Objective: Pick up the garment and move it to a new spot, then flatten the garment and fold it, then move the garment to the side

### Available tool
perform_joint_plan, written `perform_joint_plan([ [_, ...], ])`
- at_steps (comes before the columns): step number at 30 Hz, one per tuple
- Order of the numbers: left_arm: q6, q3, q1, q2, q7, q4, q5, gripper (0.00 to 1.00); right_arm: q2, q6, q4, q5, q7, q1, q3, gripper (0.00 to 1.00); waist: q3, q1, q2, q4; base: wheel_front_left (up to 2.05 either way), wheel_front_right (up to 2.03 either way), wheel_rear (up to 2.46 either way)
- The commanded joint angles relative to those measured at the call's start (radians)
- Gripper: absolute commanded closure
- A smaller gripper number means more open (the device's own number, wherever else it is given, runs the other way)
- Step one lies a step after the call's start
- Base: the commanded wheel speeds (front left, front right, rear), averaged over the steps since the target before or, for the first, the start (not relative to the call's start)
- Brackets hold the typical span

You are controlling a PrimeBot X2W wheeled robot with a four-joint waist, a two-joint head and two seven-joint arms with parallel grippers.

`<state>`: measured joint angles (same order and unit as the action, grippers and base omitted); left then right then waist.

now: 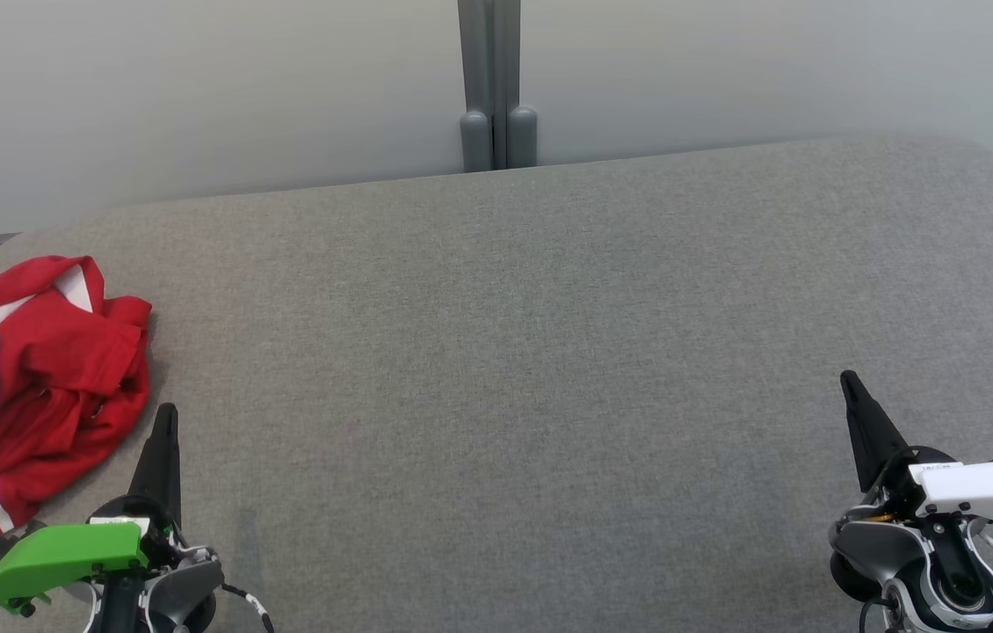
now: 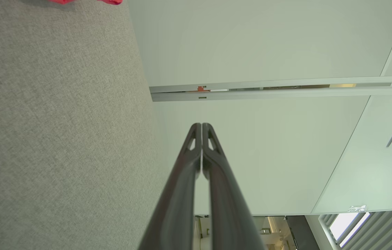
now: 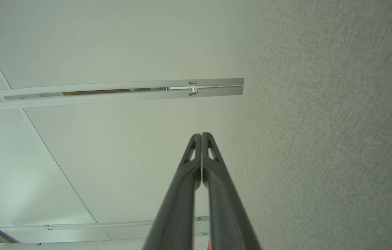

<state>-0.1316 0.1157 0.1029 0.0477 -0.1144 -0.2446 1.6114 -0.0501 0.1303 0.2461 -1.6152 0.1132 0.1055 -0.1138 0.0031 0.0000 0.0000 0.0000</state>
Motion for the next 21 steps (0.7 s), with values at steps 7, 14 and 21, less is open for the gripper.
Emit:
perform_joint_plan([
  [7,0.0,-0.001,-0.005,-0.002,0.001,-0.01,0.0,0.0,0.002,0.0,0.009,0.0,-0.001,-0.005,0.0,0.0,0.0,0.0,0.0,0.0,0.0,0.0,0.0],
  [14,0.0,-0.025,-0.003,-0.003,0.023,-0.002,0.001,0.0,0.003,0.0,0.002,0.015,-0.027,-0.013,0.014,0.0,0.001,0.0,0.0,0.0,0.0,0.0,0.0],
  [21,0.0,-0.066,0.011,0.015,0.065,0.027,-0.055,0.0,-0.012,0.0,-0.011,0.102,-0.065,-0.007,0.03,0.0,0.001,0.0,0.0,0.0,0.0,0.0,0.0],
])
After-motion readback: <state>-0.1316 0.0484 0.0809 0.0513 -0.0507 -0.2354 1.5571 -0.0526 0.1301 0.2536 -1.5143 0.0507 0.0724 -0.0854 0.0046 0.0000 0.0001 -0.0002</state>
